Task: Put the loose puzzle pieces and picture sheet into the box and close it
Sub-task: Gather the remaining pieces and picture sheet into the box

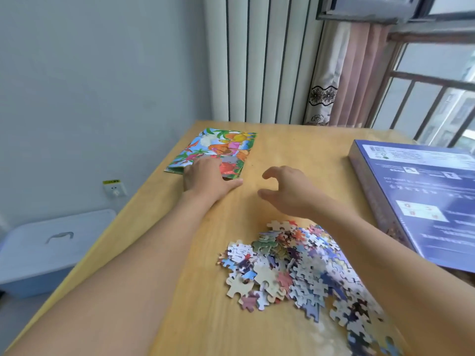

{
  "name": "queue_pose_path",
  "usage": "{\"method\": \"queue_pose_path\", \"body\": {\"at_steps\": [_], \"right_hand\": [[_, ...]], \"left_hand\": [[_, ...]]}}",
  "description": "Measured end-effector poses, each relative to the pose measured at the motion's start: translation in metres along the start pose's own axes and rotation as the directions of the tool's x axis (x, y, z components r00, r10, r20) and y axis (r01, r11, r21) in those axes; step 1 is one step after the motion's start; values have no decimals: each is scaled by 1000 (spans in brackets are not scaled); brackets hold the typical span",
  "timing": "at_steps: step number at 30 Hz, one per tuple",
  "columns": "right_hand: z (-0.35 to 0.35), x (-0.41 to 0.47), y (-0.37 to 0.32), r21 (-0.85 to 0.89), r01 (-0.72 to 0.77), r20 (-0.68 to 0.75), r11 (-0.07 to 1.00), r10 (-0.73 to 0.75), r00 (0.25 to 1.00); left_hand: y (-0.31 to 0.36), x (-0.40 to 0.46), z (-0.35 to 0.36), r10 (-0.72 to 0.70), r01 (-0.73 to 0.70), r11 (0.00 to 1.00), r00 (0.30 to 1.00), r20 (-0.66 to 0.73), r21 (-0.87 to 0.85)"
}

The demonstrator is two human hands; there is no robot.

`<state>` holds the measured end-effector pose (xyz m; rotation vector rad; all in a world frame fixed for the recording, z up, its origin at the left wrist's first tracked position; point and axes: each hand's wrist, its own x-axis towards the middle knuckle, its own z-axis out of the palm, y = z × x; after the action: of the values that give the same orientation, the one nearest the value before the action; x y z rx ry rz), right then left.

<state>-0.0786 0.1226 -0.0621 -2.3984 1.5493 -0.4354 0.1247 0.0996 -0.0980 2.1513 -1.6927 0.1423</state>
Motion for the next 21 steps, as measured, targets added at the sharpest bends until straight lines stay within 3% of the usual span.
{"method": "queue_pose_path", "body": {"at_steps": [4, 10, 14, 18, 21], "right_hand": [[-4, -3, -3, 8, 11, -16, 1000, -11, 1000], [-16, -19, 2, 14, 6, -5, 1000, -6, 1000], [-26, -33, 17, -54, -79, -20, 995, 78, 997], [-31, -50, 36, -212, -269, 105, 939, 295, 950], [-34, -65, 34, -129, -249, 222, 960, 273, 936]], "left_hand": [[21, 10, 5, -56, 56, 998, 997, 44, 0], [39, 6, -6, 154, -168, 969, 984, 89, 181], [28, -4, -1, 212, -210, 960, 977, 11, 183], [25, -31, 0, 214, -207, 965, 977, -24, 162], [23, -49, -4, 143, -143, 990, 989, -24, 10]]}}
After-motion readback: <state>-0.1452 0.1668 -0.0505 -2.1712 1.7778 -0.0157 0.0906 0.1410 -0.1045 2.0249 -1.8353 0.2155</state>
